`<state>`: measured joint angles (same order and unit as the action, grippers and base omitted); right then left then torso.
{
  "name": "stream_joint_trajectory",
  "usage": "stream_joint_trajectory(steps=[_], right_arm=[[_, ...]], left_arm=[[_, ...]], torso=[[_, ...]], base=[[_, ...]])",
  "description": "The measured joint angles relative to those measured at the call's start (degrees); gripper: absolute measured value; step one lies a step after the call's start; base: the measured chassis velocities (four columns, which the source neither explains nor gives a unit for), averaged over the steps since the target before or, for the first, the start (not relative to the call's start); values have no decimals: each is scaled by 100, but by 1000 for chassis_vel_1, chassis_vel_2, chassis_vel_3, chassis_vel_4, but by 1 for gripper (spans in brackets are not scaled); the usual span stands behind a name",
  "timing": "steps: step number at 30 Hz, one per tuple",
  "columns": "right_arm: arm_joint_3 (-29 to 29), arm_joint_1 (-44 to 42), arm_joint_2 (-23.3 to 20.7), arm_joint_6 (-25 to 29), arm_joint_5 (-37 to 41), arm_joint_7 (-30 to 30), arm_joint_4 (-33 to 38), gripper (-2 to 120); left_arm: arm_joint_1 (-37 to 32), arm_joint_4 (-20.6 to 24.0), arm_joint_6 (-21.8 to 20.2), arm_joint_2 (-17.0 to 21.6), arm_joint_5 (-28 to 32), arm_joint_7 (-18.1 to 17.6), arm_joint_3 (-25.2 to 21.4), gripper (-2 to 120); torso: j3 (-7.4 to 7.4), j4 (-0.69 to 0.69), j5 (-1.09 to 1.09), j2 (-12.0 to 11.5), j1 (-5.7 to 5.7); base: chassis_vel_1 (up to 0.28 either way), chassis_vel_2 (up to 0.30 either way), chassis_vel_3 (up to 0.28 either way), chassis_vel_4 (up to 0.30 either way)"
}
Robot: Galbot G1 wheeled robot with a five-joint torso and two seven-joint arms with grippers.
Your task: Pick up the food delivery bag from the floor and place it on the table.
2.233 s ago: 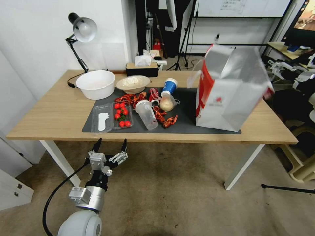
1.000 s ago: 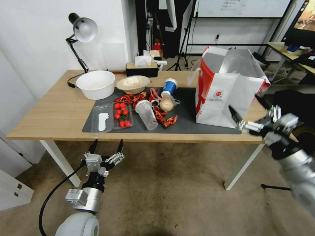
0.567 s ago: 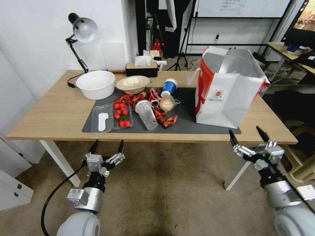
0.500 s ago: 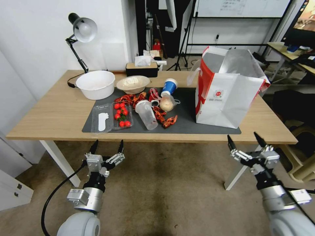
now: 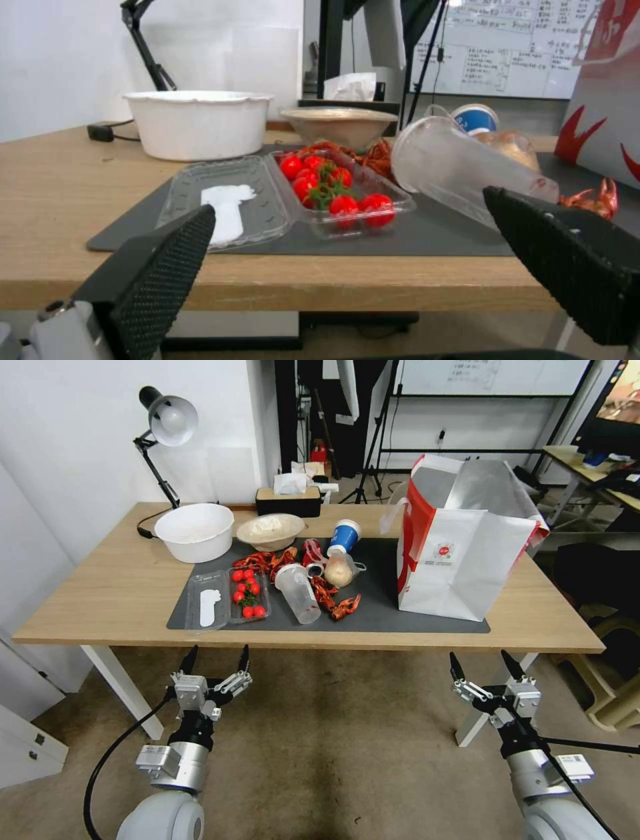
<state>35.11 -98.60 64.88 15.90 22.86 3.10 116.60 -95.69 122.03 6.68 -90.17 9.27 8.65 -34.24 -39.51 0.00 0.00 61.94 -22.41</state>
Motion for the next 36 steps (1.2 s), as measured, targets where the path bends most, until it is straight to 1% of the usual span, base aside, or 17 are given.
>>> stream_joint_trajectory(steps=[36], right_arm=[[5, -6, -9, -89, -29, -27, 73, 100]], left_arm=[[-15, -20, 69, 57, -16, 5, -8, 100]], torso=[[0, 0, 0, 0, -1]], base=[[0, 0, 0, 0]])
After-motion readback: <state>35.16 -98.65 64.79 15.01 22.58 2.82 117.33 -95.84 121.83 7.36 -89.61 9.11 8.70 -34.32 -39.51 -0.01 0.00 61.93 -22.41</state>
